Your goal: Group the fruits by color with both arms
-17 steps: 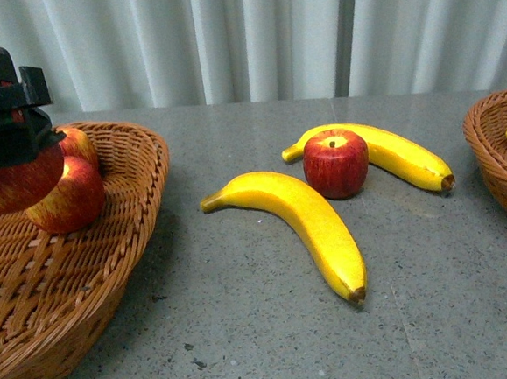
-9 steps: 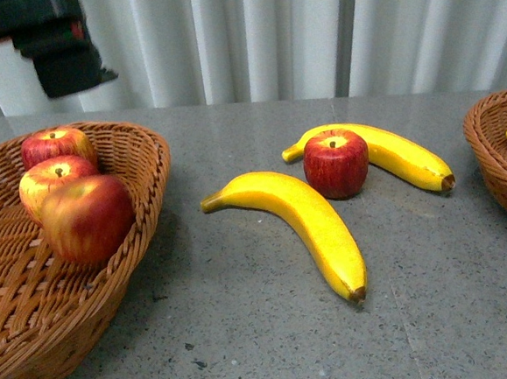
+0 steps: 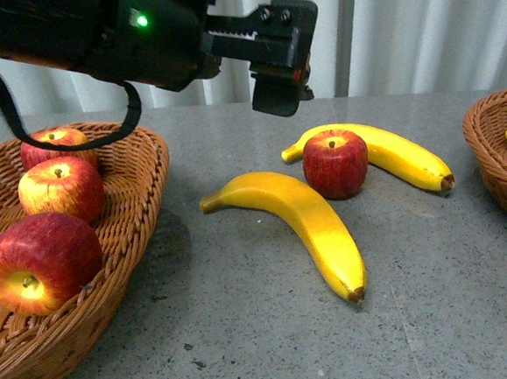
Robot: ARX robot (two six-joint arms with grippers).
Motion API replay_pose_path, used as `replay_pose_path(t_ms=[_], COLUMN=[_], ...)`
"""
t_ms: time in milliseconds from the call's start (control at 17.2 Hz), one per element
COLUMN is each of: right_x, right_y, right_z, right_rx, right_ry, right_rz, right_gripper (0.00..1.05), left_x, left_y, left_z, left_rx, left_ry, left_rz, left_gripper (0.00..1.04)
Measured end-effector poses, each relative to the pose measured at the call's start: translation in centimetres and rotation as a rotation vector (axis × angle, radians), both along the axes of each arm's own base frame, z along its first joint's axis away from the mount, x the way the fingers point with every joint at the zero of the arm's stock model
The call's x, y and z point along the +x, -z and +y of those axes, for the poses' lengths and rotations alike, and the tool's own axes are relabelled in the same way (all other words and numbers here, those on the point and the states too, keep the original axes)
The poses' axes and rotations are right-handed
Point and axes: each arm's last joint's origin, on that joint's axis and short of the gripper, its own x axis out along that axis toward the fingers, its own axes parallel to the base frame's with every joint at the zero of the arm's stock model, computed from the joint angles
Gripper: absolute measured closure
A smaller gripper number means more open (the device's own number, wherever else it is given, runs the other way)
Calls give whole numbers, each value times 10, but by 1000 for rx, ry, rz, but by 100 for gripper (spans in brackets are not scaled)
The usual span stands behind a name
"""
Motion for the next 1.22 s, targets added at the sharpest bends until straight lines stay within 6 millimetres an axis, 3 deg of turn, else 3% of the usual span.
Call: replay_pose_path(t_ms=[291, 641, 1224], right_x=[0, 0, 0], right_y=[0, 0, 0], right_z=[0, 0, 0], right_rx=[0, 0, 0], right_ry=[0, 0, 0], right_rz=[0, 0, 0], right_gripper=[7, 7, 7], left_x=[36, 48, 75], left_y=[40, 45, 75], left_z=[-26, -46, -66], left_rx=[122, 150, 159], left_ry=[127, 231, 275], left_rz=[55, 24, 70], left_gripper=[7, 7, 7])
